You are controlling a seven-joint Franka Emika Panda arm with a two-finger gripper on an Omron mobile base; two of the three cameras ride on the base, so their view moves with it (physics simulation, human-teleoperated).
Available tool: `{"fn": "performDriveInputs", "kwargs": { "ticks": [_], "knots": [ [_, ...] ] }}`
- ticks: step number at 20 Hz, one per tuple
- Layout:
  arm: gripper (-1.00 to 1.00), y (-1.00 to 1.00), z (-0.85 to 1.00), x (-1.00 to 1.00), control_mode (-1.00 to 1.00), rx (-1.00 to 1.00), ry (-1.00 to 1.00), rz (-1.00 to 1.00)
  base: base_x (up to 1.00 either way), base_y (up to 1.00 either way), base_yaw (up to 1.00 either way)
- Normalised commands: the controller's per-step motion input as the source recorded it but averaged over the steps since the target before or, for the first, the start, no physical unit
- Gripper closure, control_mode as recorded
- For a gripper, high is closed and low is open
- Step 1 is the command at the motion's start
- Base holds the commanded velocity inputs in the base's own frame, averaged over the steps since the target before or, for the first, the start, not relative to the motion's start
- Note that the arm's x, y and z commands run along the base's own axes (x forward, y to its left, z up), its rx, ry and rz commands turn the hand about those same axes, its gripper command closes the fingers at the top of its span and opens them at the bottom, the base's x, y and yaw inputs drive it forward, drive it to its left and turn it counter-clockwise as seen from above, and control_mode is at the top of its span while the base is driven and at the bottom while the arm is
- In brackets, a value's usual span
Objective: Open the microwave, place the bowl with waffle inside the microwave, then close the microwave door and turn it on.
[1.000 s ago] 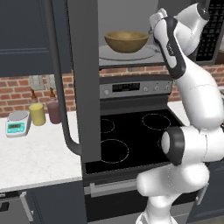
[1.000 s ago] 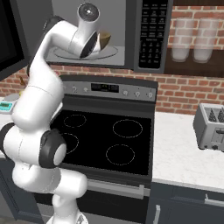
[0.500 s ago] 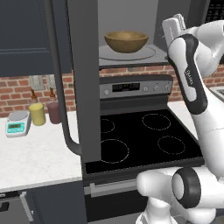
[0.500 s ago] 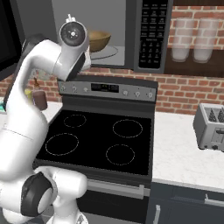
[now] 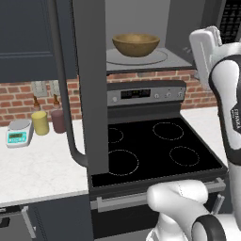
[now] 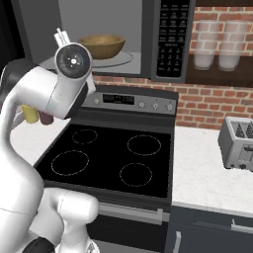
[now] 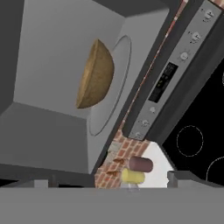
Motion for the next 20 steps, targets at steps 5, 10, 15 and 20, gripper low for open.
{"fn": "performDriveInputs", "kwargs": {
  "ticks": [5,10,15,20],
  "knots": [
    [1.00,0.02,-0.03,-1.00,-1.00,-0.05,0.02,0.13,0.00,0.00,0.00],
    [1.00,0.17,-0.14,-1.00,-1.00,-0.04,0.01,0.10,0.00,0.00,0.00],
    [1.00,0.31,-0.04,-0.95,-1.00,-0.03,0.00,0.13,0.00,0.00,0.00],
    [1.00,0.37,0.00,-0.96,-1.00,-0.02,0.00,0.09,0.00,0.00,0.00]
  ]
}}
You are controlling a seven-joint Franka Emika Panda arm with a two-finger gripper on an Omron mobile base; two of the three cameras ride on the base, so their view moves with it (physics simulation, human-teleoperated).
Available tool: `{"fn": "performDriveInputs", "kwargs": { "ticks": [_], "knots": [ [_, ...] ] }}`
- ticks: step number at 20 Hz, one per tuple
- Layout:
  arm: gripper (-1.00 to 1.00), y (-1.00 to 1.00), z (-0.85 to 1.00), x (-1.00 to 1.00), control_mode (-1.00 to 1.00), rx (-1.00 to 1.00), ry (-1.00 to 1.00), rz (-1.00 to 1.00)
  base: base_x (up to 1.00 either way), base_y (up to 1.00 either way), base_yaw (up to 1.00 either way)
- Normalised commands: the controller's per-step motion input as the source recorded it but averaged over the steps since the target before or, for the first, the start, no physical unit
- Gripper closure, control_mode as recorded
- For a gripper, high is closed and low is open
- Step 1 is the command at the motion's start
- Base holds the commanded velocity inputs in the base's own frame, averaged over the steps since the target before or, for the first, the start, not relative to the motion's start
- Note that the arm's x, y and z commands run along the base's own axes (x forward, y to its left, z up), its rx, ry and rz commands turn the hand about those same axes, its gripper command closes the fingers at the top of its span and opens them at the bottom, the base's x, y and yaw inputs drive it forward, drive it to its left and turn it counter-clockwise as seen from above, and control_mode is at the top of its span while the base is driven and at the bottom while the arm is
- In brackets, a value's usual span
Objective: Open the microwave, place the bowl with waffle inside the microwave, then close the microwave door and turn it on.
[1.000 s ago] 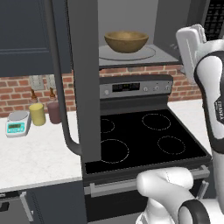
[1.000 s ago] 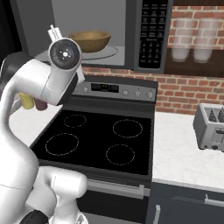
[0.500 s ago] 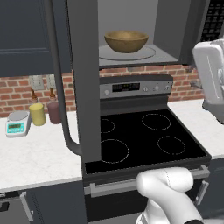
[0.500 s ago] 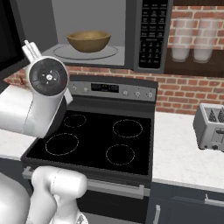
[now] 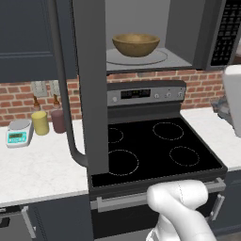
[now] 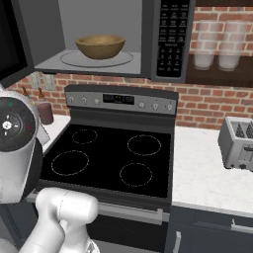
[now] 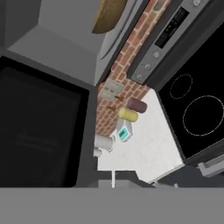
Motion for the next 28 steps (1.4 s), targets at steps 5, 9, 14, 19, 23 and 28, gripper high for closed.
{"fn": "performDriveInputs", "kwargs": {
  "ticks": [5,9,14,19,23,28],
  "knots": [
    [1.00,0.49,0.00,-0.57,-1.00,0.00,0.13,0.00,0.00,0.00,0.00],
    [1.00,0.76,-0.08,-0.33,-1.00,-0.04,0.19,0.00,0.00,0.00,0.00],
    [1.00,0.59,-0.07,-0.19,-1.00,-0.02,0.13,0.00,0.00,0.00,0.00],
    [1.00,0.04,-0.02,-0.16,-1.00,0.00,0.03,-0.05,0.00,0.00,0.00],
    [1.00,0.13,-0.22,-0.18,-1.00,-0.01,-0.03,-0.05,0.00,0.00,0.00],
    [1.00,0.27,-0.25,-0.08,-1.00,-0.03,-0.10,-0.04,0.00,0.00,0.00]
  ]
}}
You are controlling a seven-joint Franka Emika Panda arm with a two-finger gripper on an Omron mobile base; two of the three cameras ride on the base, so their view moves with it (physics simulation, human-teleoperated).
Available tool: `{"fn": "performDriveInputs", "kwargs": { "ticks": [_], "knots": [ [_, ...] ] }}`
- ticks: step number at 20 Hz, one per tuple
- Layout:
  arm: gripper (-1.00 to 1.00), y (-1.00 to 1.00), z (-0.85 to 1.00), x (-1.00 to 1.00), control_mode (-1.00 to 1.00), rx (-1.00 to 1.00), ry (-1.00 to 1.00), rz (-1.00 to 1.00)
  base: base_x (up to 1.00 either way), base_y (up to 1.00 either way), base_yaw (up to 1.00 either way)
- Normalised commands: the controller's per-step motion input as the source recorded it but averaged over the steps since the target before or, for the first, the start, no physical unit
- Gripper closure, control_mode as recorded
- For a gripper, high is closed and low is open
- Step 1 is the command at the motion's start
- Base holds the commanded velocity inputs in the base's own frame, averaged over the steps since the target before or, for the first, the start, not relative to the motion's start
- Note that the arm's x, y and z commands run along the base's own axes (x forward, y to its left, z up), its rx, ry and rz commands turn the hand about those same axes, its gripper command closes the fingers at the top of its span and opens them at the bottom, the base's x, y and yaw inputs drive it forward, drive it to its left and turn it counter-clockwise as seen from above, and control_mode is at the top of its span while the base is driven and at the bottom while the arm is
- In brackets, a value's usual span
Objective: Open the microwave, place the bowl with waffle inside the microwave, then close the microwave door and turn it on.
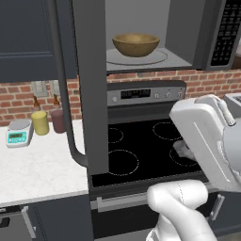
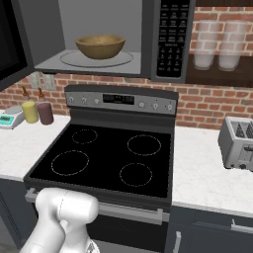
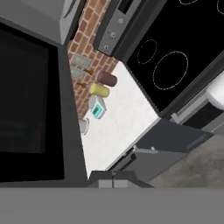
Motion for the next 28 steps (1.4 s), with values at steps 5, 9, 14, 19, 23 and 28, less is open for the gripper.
{"fn": "performDriveInputs", "kwargs": {
  "ticks": [5,9,14,19,23,28],
  "knots": [
    [1.00,0.29,-0.03,0.00,-1.00,-0.03,-0.18,-0.05,0.00,0.00,0.00],
    [1.00,0.23,-0.01,-0.01,-1.00,-0.02,-0.27,-0.07,0.00,0.00,0.00],
    [1.00,0.20,-0.01,0.00,-1.00,-0.02,-0.27,-0.11,0.00,0.00,0.00],
    [1.00,0.16,0.00,0.00,-1.00,-0.01,-0.18,-0.12,0.00,0.00,0.00],
    [1.00,0.29,0.00,0.00,-1.00,-0.01,-0.21,-0.12,0.00,0.00,0.00],
    [1.00,0.27,0.00,-0.07,-1.00,-0.02,-0.22,-0.12,0.00,0.00,0.00]
  ]
}}
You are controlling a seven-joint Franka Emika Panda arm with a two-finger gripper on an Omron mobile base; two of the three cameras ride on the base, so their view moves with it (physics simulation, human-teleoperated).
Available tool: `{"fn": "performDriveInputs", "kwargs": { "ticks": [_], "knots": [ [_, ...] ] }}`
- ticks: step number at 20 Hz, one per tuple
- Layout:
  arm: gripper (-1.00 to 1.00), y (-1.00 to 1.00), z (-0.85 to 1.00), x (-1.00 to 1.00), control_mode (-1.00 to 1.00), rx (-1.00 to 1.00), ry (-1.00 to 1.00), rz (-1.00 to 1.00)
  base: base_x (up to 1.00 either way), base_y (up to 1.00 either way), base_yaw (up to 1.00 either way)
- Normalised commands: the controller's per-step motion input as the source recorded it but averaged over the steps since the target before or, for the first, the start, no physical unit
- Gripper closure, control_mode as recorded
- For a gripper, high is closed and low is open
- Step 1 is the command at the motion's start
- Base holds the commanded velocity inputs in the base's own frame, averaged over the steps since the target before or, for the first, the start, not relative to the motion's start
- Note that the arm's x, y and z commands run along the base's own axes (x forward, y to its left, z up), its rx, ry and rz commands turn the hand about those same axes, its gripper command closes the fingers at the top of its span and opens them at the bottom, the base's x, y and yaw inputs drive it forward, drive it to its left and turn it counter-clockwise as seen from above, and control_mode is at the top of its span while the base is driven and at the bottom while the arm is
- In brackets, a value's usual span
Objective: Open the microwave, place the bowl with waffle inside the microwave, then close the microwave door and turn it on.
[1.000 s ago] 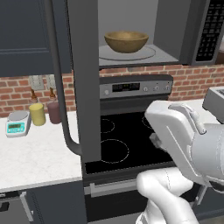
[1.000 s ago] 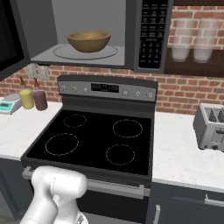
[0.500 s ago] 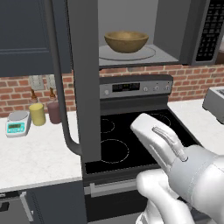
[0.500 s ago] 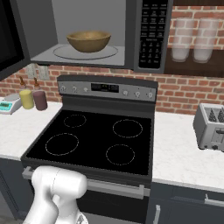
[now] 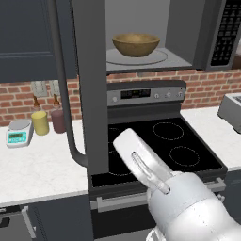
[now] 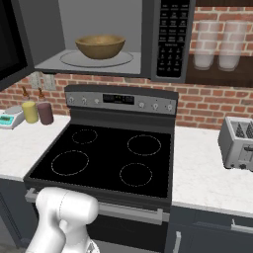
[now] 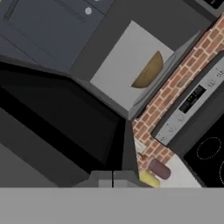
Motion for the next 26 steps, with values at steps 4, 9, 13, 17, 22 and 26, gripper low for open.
{"fn": "performDriveInputs", "kwargs": {
  "ticks": [4,9,13,17,22,26],
  "knots": [
    [1.00,0.30,-0.01,-0.07,-1.00,-0.03,-0.16,-0.12,0.00,0.00,0.00],
    [1.00,0.42,-0.12,0.00,-1.00,-0.06,-0.18,-0.11,0.00,0.00,0.00],
    [1.00,0.48,-0.13,0.00,-1.00,-0.08,-0.14,-0.10,0.00,0.00,0.00],
    [1.00,0.59,-0.22,0.00,-1.00,-0.10,-0.09,-0.10,0.00,0.00,0.00],
    [1.00,0.62,-0.40,0.24,-1.00,-0.08,0.00,-0.11,0.00,0.00,0.00],
    [1.00,0.69,-0.51,0.49,-1.00,-0.08,0.00,-0.11,0.00,0.00,0.00]
  ]
}}
